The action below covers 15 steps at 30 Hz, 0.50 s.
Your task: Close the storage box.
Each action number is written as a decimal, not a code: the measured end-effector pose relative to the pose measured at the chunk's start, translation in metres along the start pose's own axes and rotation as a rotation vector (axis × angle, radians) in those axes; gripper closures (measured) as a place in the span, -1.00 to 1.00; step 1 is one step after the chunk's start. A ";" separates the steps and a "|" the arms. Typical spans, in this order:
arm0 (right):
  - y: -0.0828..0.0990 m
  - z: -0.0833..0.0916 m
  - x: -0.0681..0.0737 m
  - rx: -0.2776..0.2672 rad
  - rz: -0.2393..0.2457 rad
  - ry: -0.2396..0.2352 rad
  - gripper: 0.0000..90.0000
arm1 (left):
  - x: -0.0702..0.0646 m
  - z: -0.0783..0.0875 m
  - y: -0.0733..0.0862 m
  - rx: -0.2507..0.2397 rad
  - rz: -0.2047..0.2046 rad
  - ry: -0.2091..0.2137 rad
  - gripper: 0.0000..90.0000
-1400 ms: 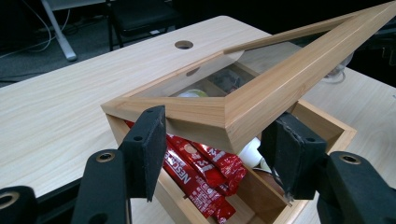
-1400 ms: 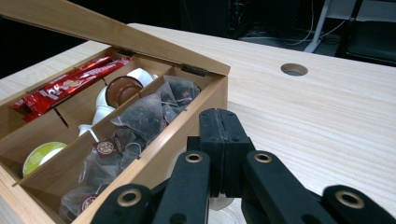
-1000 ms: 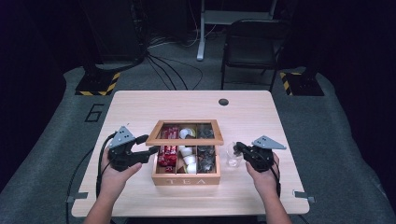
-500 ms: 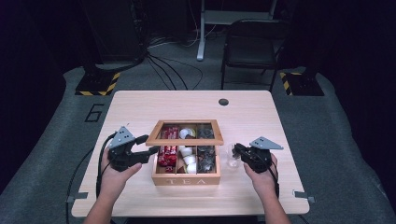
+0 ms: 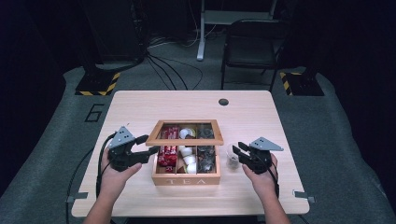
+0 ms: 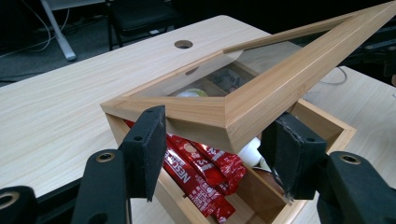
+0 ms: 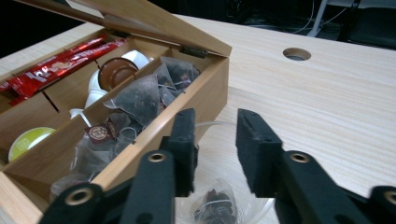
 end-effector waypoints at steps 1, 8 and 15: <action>-0.001 0.001 0.000 -0.003 -0.001 0.002 0.41 | 0.000 0.000 0.000 0.000 0.000 0.000 -0.08; -0.013 0.008 0.005 -0.030 -0.021 -0.008 0.17 | 0.001 -0.001 -0.002 -0.007 0.001 -0.006 -0.08; -0.034 0.009 0.024 -0.050 -0.003 -0.095 0.05 | 0.001 -0.001 -0.003 0.002 -0.002 -0.004 -0.09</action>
Point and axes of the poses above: each handheld gripper's, and its own axes: z roughly backward along the jaws, y roughly out of its underside, x roughly to its left, the point moved 1 cm from there along -z, roughly forward along the jaws, and after that the axes turned 11 degrees about -x, right-handed, at the moved point
